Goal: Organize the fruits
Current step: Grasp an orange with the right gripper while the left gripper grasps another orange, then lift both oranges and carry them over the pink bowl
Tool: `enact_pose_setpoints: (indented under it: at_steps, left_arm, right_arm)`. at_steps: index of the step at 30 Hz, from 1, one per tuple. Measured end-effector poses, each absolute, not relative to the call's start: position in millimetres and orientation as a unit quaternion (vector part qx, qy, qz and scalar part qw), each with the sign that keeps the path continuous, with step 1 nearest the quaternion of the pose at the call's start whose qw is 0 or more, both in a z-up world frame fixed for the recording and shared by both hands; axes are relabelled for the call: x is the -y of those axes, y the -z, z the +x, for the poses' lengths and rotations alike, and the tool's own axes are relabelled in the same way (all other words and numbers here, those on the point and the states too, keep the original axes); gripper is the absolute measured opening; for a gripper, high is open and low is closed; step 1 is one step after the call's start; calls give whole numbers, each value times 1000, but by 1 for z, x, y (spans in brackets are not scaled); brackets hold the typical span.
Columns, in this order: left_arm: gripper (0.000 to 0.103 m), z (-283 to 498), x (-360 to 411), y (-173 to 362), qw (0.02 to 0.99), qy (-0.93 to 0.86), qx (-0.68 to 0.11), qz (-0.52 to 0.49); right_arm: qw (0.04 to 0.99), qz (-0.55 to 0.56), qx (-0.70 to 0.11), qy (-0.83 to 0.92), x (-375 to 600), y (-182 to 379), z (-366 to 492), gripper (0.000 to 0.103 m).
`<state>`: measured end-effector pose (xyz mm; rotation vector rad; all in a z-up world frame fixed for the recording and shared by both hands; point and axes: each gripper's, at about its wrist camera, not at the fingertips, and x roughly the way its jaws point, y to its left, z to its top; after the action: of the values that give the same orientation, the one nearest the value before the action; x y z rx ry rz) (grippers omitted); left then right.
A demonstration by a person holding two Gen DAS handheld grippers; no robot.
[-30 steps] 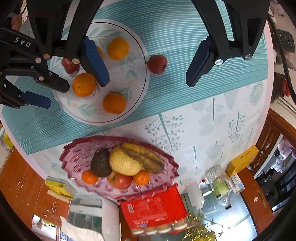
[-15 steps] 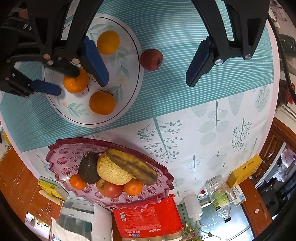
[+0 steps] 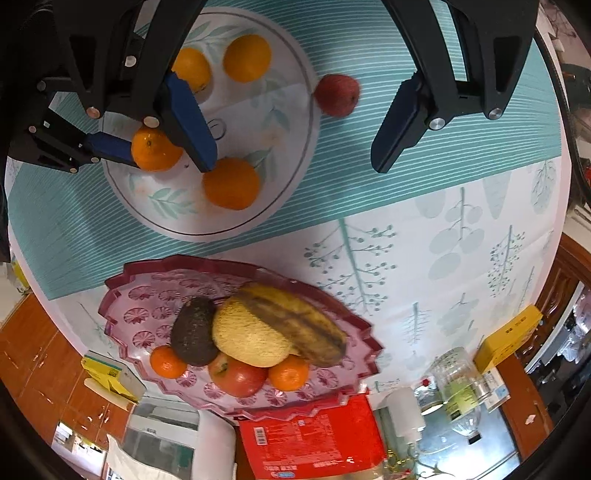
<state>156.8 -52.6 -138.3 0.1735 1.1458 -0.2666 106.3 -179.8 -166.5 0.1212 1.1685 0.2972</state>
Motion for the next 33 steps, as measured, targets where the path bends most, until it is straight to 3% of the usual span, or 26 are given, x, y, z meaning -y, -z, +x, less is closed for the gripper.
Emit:
enact_pose_setpoints:
  at_steps: [6,8,13,19,33]
  left_arm:
    - [84,164,76,148,824,140,-542,86]
    - [80,165,82,152,822,143,-544,87]
    - [54,170,90,165,810,152,-560,84]
    - [38,172,90,171,802,163,-570,69]
    - [37,139,77,119,824,149,-541,77]
  right_arm:
    - [826,64,-546,-122,195,164,104,40]
    - [828,64,-545,-118,200,163,103,40]
    - [830,62,-543,-112,204,163,100,40]
    - [832,60,-541,-110,207,163,95,40]
    - [850,48,-510,-123,203,128,87,40]
